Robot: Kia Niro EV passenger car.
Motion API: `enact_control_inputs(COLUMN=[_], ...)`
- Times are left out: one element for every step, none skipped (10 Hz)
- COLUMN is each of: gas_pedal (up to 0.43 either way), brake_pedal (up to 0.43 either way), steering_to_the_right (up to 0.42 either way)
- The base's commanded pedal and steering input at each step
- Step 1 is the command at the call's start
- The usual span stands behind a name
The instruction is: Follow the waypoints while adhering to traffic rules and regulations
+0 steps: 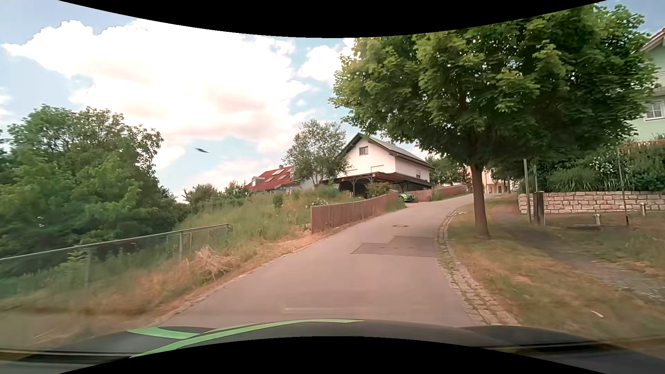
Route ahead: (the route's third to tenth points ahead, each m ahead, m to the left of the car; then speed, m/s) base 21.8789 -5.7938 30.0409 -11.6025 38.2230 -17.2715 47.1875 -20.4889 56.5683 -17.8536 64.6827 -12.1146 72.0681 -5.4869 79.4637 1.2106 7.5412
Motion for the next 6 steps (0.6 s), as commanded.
enact_control_inputs(gas_pedal=[0.118,0.15,0.15,0.15,0.15,0.15], brake_pedal=[0.0,0.0,0.0,0.0,0.0,0.0], steering_to_the_right=[0.09,0.092,0.1,0.109,0.109,0.111])
